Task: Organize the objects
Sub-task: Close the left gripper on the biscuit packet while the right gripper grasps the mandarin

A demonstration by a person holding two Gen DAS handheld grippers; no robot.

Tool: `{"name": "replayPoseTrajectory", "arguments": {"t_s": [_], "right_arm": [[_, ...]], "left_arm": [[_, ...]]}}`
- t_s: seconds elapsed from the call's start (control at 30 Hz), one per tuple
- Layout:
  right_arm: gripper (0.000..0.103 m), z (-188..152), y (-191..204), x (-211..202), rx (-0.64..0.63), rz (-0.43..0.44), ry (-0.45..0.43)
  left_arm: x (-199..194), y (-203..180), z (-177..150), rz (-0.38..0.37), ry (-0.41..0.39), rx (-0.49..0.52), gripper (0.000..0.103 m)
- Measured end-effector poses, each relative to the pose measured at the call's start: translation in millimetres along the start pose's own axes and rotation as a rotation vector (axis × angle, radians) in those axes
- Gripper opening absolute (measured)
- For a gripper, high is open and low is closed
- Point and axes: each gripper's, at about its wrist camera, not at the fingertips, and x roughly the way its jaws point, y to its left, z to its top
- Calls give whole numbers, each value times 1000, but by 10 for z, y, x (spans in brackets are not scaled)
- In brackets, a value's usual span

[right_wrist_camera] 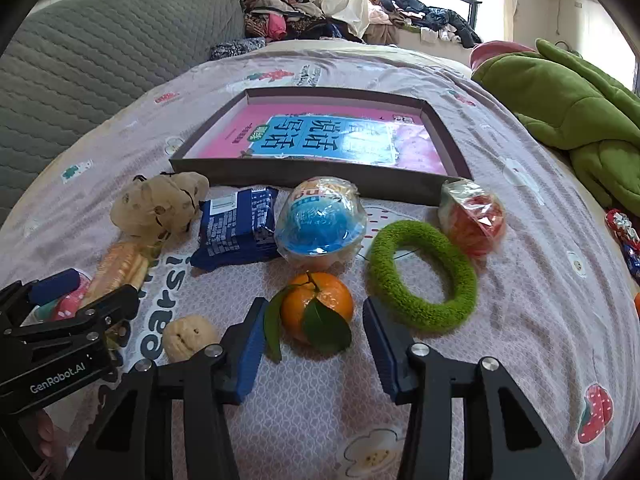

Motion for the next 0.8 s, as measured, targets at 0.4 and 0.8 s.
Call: {"name": "replayPoseTrajectory", "arguments": {"t_s": [0.4, 0.8], "right_arm": [[39, 31, 51, 144, -20, -8, 5], [39, 13, 83, 102, -37, 0, -13]], "left_arm": [[131, 3, 18, -15, 2, -25, 83], [90, -72, -5, -96, -19, 6, 41]]}}
